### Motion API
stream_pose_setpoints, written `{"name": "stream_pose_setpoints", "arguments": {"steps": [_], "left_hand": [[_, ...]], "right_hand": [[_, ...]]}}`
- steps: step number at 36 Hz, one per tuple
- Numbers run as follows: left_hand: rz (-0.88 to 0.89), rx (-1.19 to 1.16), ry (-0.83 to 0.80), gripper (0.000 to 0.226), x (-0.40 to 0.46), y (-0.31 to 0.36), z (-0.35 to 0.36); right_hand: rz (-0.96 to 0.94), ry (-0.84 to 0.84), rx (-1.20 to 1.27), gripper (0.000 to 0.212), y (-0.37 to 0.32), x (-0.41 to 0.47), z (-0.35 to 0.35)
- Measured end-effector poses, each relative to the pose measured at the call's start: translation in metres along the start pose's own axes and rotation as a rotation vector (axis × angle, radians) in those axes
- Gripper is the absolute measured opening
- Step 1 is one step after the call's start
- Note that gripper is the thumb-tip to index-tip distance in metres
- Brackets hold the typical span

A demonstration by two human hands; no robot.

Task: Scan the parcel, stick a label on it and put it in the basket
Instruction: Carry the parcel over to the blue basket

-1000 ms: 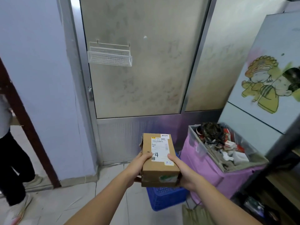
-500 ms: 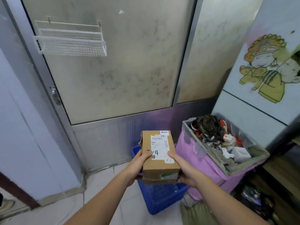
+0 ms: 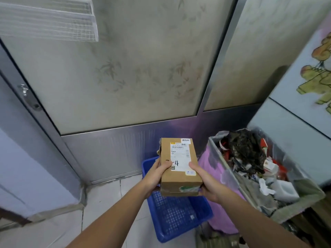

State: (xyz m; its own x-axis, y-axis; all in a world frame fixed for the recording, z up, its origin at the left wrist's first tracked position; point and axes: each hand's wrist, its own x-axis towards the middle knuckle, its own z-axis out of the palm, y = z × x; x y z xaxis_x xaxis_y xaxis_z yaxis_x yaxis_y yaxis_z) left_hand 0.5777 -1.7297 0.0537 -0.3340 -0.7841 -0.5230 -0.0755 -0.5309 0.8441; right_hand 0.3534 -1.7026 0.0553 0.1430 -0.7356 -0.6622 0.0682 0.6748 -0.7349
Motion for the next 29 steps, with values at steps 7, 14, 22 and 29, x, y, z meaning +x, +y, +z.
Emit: {"name": "stream_pose_setpoints", "arguments": {"steps": [7,14,22,29], "left_hand": [[-0.043,-0.062,0.016,0.077,0.061,-0.001,-0.028],[-0.137,-0.116,0.036,0.090,0.122,-0.015,-0.052],[-0.135,-0.161,0.082,0.090,0.168,-0.044,-0.055],[-0.119,-0.218,0.213,0.087,0.237,-0.116,-0.040]], "right_hand": [[0.034,0.036,-0.022,0.067,-0.017,0.063,0.000],[0.041,0.144,0.028,0.075,-0.013,0.121,-0.005],[0.085,0.208,0.074,0.077,0.012,0.175,-0.025],[0.104,0.207,0.030,0.072,0.056,0.251,-0.064]]}}
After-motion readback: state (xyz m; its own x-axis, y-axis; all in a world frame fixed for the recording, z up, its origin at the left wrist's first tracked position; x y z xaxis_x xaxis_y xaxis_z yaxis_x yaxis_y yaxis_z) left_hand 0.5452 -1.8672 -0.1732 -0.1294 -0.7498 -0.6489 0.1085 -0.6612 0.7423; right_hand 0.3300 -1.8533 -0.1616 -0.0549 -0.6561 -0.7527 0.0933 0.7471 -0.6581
